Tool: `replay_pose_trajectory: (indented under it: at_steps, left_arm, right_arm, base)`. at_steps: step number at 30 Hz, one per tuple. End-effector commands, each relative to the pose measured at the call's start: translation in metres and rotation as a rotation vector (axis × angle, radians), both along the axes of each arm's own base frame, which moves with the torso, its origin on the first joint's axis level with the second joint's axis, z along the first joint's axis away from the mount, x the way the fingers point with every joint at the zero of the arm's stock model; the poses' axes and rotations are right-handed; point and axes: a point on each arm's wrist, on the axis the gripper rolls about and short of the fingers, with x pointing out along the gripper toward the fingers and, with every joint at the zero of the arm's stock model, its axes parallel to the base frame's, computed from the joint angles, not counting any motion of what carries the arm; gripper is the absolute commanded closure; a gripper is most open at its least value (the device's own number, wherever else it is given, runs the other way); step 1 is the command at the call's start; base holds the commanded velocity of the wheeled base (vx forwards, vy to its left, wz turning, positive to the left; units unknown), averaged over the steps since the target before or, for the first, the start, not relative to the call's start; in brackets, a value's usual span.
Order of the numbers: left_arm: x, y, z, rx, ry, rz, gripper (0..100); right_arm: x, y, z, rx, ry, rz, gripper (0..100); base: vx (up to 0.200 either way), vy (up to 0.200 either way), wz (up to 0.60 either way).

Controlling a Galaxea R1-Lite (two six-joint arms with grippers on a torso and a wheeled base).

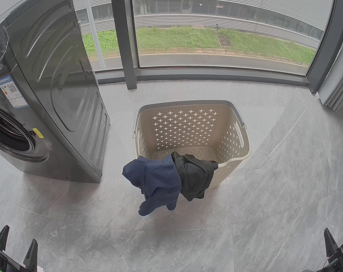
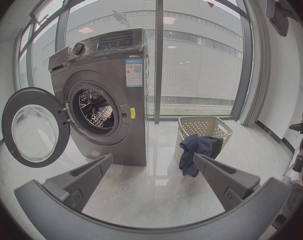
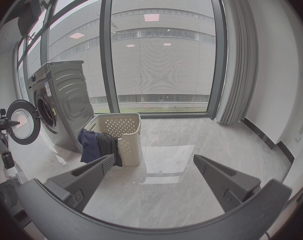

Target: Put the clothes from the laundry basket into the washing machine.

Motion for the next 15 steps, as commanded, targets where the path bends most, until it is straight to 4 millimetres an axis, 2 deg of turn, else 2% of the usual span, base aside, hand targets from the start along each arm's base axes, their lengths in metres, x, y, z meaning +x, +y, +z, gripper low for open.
replay_pose_trajectory:
  at_steps: [1,7,8,11,13,15]
  left_arm:
    - [0.0,0.0,-0.005,0.0,0.004,0.0,0]
    - [0.0,0.0,-0.005,0.0,0.004,0.003,0]
    - [0.0,0.0,-0.005,0.0,0.004,0.0,0]
    - [0.0,0.0,-0.005,0.002,0.004,0.0,0]
    - [0.0,0.0,-0.005,0.006,0.006,0.002,0]
    - [0.0,0.0,-0.005,0.006,0.006,0.002,0]
  right_arm:
    - [0.001,0.0,-0.005,0.0,0.009,0.0,0]
    - [0.001,0.0,-0.004,-0.002,-0.003,-0.002,0]
    - [-0.001,0.0,0.003,0.001,-0.043,0.005,0]
    - [-0.015,0.0,0.045,0.008,-0.21,0.001,0]
    - [-0.013,0.0,0.06,0.007,-0.201,0.001,0]
    - [-0.002,0.0,0.061,0.011,-0.118,0.022,0]
  base:
    - [0.0,0.0,0.0]
    - [0.0,0.0,0.0]
    - [0.0,0.0,0.0]
    - [0.0,0.0,0.0]
    - [0.0,0.0,0.0]
    - [0.0,0.0,0.0]
